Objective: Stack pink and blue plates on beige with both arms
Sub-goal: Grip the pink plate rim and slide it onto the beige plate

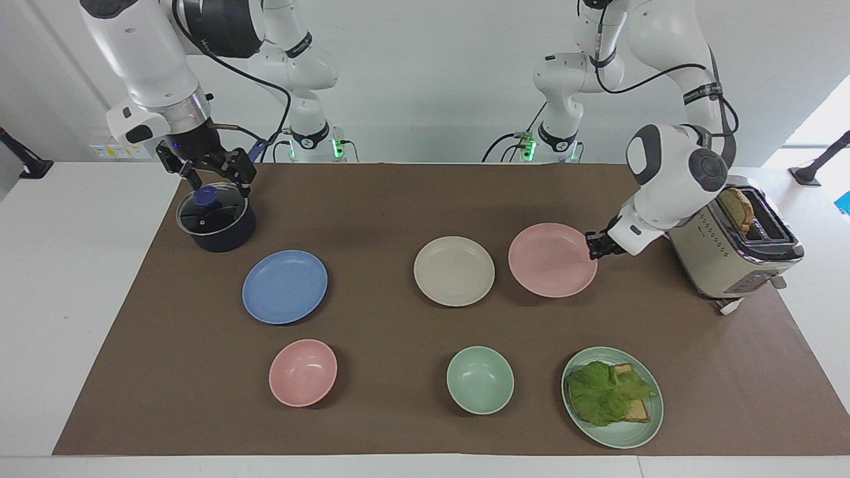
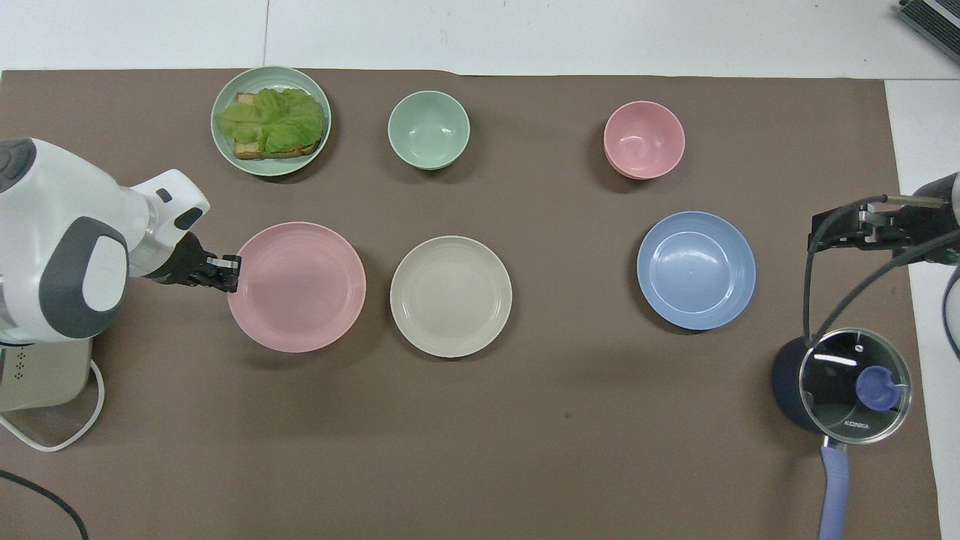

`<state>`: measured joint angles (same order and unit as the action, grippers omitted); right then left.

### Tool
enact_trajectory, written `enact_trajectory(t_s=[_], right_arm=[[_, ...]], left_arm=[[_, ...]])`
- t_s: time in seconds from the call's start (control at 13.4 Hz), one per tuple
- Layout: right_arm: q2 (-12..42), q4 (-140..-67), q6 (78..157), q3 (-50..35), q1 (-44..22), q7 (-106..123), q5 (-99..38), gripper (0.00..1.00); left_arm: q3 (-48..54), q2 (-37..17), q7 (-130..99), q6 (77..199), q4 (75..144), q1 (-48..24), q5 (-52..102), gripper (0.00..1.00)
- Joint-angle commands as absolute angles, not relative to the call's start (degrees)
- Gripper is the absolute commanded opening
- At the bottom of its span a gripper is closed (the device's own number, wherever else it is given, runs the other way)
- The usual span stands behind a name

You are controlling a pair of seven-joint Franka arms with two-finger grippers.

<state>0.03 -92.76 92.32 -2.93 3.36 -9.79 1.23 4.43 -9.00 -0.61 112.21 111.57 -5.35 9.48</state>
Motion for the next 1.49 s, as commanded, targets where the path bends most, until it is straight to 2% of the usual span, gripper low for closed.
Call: enact_trajectory(t_s=[0.0,0.45,0.67,1.42], right_arm=[[-0.44,-93.52,93.08,-3.16,4.04,-10.02,0.18,1.0],[-0.88,-94.13,93.08,-3.16,4.22,-9.93,0.18,1.0],[-0.88,-94.13,93.25,-3.16,4.22,-9.14,0.26,1.0],[0.0,-94.31,97.47,-3.25,4.74,-8.01,0.62,1.0]], left_arm=[[3.6,-9.32,-3.16,113.63,110.3,-11.06,12.9,0.0],[3.52,-9.92,-10.0,121.18,111.44,-21.51,13.8,0.0],[3.6,-10.19,-11.68,123.22,112.06,-23.8,14.06,0.0],[3.6,-13.01,-12.66,127.61,113.2,-24.7,14.15,0.0]])
